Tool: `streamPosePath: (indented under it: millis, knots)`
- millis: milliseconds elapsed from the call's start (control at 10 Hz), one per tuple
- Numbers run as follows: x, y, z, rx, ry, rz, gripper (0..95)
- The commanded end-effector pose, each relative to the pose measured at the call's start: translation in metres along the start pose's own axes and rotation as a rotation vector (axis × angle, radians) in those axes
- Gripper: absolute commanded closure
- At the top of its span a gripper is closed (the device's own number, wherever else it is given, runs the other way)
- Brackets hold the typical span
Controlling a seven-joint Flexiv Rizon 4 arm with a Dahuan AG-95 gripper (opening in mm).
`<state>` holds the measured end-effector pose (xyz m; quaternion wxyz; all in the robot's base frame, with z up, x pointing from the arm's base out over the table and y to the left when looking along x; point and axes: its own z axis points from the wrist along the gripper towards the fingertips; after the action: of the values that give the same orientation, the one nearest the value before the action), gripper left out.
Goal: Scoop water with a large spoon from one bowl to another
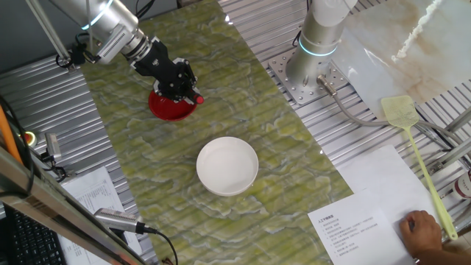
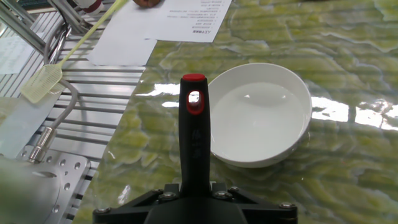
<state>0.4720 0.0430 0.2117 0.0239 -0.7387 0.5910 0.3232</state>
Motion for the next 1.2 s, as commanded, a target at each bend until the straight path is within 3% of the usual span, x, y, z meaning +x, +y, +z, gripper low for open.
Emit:
streamPosePath:
  millis: [100, 1200]
  knots:
    - [-0.0007, 0.0001, -0.0001, 0.0, -0.004, -0.001, 95.0]
    - [-0.0037, -0.0041, 0.005, -0.009, 0.004, 0.015, 95.0]
